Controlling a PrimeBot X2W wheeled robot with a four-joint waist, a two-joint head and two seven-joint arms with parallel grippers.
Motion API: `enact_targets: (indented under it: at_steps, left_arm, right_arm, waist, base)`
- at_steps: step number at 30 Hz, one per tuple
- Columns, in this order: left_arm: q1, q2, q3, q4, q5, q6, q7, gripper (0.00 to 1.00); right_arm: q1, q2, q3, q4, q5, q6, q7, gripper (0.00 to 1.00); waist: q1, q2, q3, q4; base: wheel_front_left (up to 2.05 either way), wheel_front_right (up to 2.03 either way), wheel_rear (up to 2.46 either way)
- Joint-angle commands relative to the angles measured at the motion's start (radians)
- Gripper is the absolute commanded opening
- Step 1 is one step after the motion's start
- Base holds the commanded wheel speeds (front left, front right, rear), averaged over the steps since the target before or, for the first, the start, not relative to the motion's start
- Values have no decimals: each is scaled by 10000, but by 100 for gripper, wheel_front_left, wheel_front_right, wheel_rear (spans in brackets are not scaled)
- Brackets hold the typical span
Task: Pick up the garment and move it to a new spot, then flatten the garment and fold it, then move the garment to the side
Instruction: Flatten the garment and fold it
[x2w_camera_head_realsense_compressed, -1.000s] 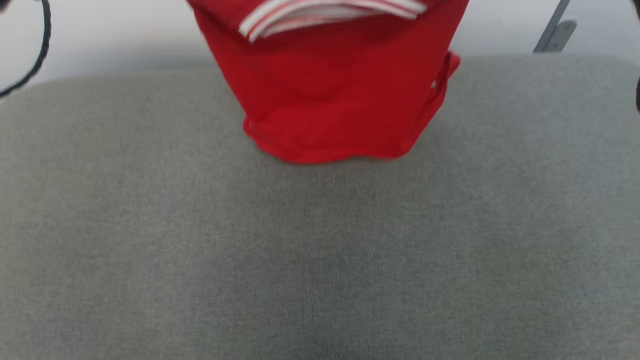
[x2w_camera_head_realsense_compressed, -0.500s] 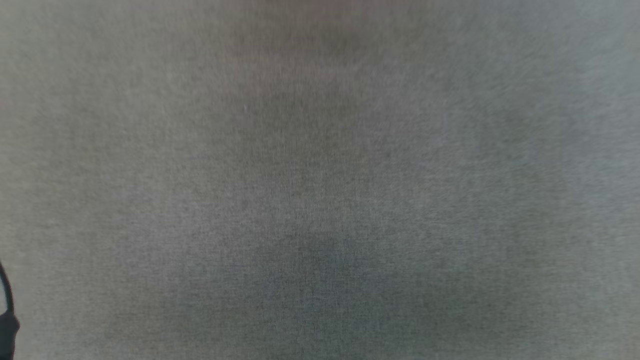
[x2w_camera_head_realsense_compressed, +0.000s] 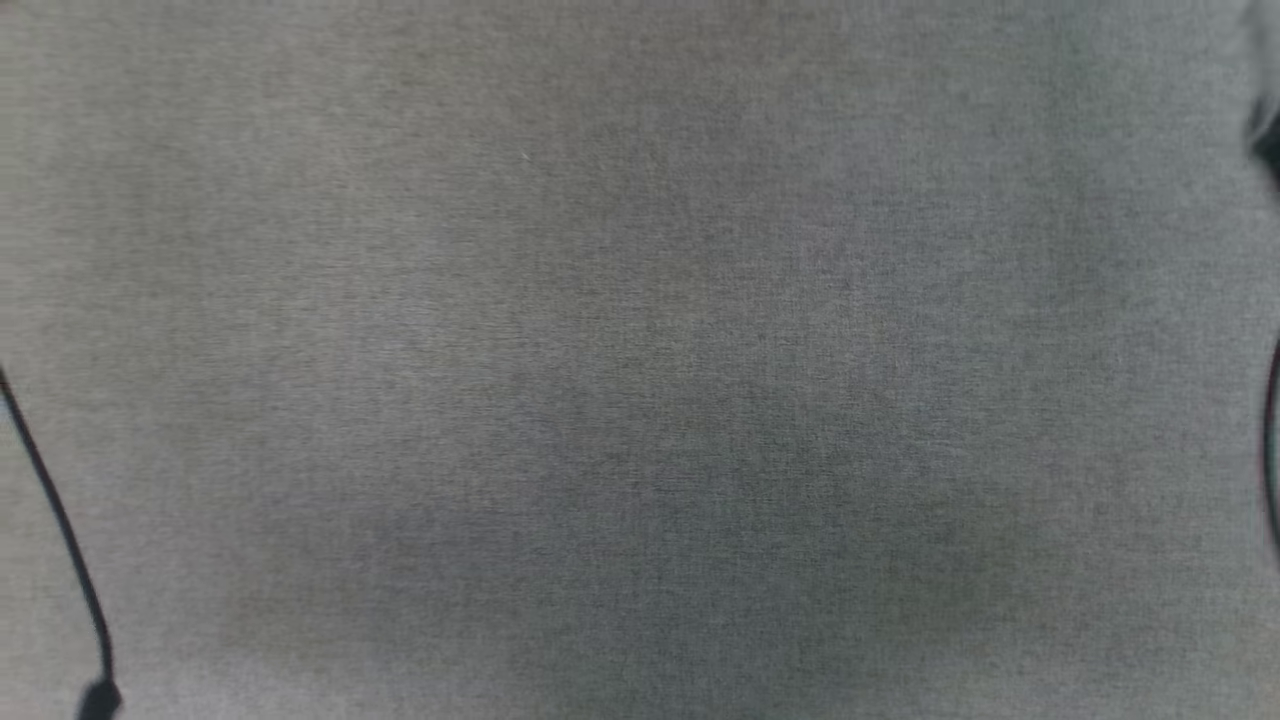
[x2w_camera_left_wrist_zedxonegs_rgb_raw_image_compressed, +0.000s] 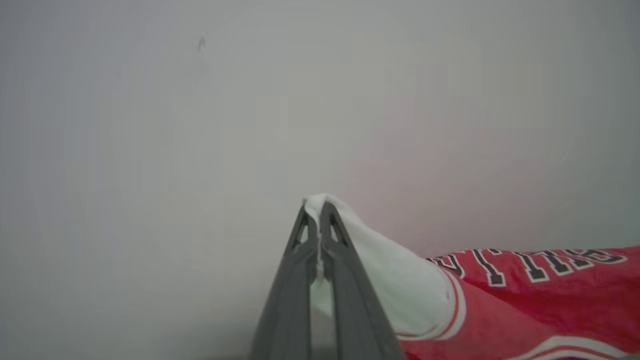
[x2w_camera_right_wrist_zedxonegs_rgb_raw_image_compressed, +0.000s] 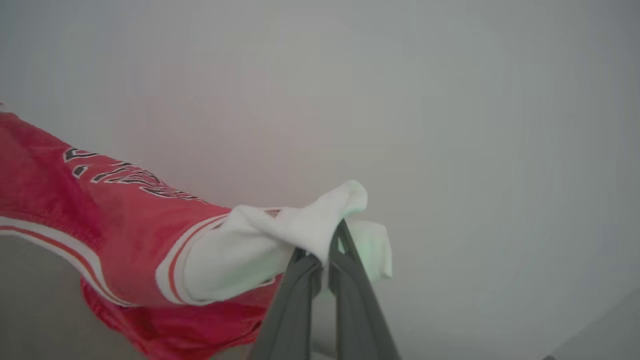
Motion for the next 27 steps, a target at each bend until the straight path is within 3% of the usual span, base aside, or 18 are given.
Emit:
enact_targets:
  at_steps: [1, 6, 13, 19, 27]
  left_arm:
    - [285, -91, -29, 152, -104, -129, 228, 0]
    - [1419, -207, -235, 916, -472, -604, 1812, 0]
    - [3059, -190, -508, 1300, -806, -915, 3614, 0]
    - [4582, 92, -464, 1148, -1220, -945, 4191, 0]
    - [6783, 716, -310, -158, -1751, -675, 4698, 0]
  right_arm:
    - [239, 113, -17, 178, 498, -3, 165, 0]
    - [1120, 239, 670, 268, 2145, -3, 1543, 0]
    - [2991, -626, 1962, -1091, 4344, -3, 3878, 0]
    - [5019, -1721, 2451, -2750, 5897, -3, 5571, 0]
    - [7630, -2898, 2142, -4818, 7067, -3, 7254, 0]
  waist:
    - [-1, 0, -167, 108]
    - [-1, 0, -653, 281]
    - [-1, 0, -1430, 421]
    - [-1, 0, -2104, 460]
    - [-1, 0, -2978, 513]
  base:
    - [0, 0, 0]
    - [0, 0, 0]
    - [0, 0, 0]
    - [0, 0, 0]
    - [0, 0, 0]
